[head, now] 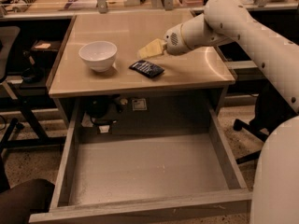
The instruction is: Pick rxbar blueberry from top drawer and place on counter
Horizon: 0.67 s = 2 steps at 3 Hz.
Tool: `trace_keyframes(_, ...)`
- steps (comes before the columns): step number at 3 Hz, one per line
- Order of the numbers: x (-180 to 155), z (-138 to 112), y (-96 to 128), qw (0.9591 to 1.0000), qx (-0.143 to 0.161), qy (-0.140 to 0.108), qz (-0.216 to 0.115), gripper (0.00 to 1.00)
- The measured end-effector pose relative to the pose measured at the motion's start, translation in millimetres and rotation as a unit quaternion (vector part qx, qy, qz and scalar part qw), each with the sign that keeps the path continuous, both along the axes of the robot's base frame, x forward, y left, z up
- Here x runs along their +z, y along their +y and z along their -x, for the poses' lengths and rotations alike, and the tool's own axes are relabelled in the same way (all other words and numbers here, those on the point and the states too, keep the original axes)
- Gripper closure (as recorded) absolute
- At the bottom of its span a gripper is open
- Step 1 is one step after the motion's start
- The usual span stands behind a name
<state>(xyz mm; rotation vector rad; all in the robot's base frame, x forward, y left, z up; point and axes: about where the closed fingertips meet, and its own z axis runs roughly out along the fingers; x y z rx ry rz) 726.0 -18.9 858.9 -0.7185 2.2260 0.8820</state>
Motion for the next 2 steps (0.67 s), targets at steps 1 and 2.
trace_keyframes(1, -0.1, 0.0, 0.1, 1.0000, 0.000, 0.000, 0.000, 0.00)
trace_keyframes(2, -0.1, 0.0, 0.1, 1.0000, 0.000, 0.000, 0.000, 0.00)
